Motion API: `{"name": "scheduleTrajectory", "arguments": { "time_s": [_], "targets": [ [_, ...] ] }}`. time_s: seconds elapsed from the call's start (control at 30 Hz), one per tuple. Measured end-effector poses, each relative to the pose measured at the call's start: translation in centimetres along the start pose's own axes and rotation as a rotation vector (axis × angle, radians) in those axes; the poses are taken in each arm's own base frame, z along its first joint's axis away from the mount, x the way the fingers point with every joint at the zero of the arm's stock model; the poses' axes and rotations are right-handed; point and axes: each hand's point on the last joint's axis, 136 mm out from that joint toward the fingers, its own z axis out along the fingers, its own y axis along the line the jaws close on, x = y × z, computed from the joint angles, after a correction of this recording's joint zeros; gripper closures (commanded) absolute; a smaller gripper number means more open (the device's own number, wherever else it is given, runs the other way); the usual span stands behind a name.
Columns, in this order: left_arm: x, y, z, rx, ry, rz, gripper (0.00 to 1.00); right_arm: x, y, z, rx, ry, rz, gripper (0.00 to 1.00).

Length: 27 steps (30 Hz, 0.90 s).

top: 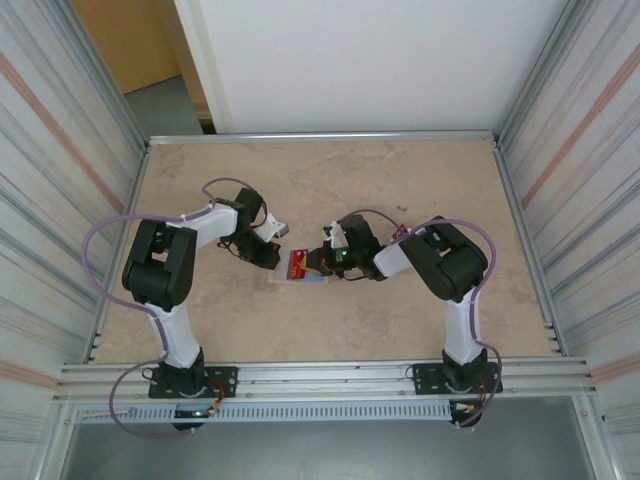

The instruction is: Put the credit cards into the card holder

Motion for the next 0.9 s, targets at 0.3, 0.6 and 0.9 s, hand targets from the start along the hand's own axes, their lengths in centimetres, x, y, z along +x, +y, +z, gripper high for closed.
{"name": "scheduleTrajectory", "arguments": {
  "time_s": [0.3,0.6,0.9],
  "targets": [
    [0.00,0.01,0.00,0.000,0.000,0.000,1.00,0.23,0.31,0.65,-0.015,0.032,-0.004,1.00],
    [-0.04,-0.01,-0.07,-0.001,0.001,0.000,1.00,0.21,0.31,0.84,-0.005,0.038,0.004,0.99],
    [-0.08,-0.09,-0.23,0.000,-0.002,-0.001,1.00,0.07,0.39,0.92,0.042,0.052,0.009,0.85]
  ]
}}
